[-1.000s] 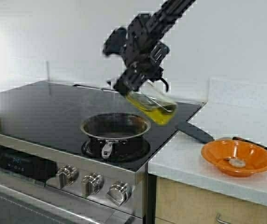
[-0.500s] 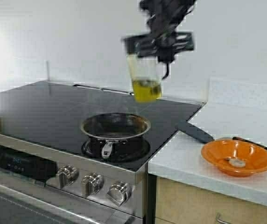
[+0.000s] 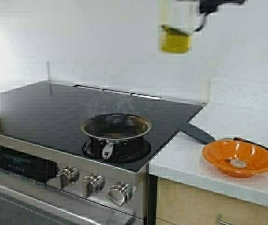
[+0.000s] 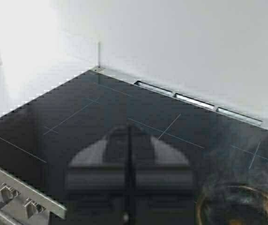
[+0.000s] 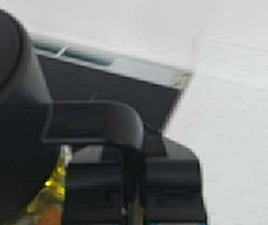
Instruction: Add oil to the pan and cook the shrimp and serve it
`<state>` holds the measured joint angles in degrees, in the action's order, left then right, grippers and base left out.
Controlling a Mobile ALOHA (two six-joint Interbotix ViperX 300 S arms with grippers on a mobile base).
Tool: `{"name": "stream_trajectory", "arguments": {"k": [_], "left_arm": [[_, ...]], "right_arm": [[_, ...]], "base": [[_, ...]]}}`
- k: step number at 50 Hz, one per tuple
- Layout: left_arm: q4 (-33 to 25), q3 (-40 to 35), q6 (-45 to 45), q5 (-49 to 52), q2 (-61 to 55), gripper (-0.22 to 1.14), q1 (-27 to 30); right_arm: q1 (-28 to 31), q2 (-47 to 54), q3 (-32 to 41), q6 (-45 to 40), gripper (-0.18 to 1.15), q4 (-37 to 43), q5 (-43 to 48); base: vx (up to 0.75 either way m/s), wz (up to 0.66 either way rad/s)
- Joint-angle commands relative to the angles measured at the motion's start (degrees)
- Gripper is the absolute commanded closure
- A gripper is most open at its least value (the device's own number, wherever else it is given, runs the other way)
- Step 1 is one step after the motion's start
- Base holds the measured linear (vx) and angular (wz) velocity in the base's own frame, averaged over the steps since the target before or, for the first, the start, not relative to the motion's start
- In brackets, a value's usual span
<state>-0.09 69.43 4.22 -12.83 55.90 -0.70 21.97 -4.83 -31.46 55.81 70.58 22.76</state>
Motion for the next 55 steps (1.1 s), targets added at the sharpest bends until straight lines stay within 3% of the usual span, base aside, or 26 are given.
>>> {"name": "stream_trajectory", "arguments": {"k": [1, 14, 22, 34, 44, 55], "left_arm": [[0.00, -0.53, -0.09, -0.26, -0.35, 0.89, 0.00], [-0.09, -0.44, -0.09, -0.26, -0.26, 0.89, 0.09], [0.00, -0.44, -0.18, -0.26, -0.35, 0.89, 0.00], [0.00, -0.35, -0.44, -0.44, -0.26, 0.89, 0.09], [0.00, 0.26, -1.05, -0.62, -0.26, 0.89, 0.00], [0.09, 0.97, -1.23, -0.79, -0.62, 0.89, 0.00]], "right_arm": [[-10.02, -7.56, 0.18, -1.05, 0.90, -0.97, -7.56], [-27.77, -6.33, 3.52, -0.97, 0.90, -7.29, -16.70], [-35.33, -1.23, 7.29, -1.14, 0.90, -8.17, -16.88], [-40.17, 10.11, 14.85, -1.14, 0.90, -10.63, -14.59], [-42.63, 20.21, 20.83, -1.76, 0.90, -12.13, -7.12], [-45.26, 31.29, 27.60, -9.84, 0.90, -17.84, -1.85]], "base": [[0.00, 0.00], [0.00, 0.00], [0.00, 0.00], [0.00, 0.00], [0.00, 0.00], [0.00, 0.00]]}}
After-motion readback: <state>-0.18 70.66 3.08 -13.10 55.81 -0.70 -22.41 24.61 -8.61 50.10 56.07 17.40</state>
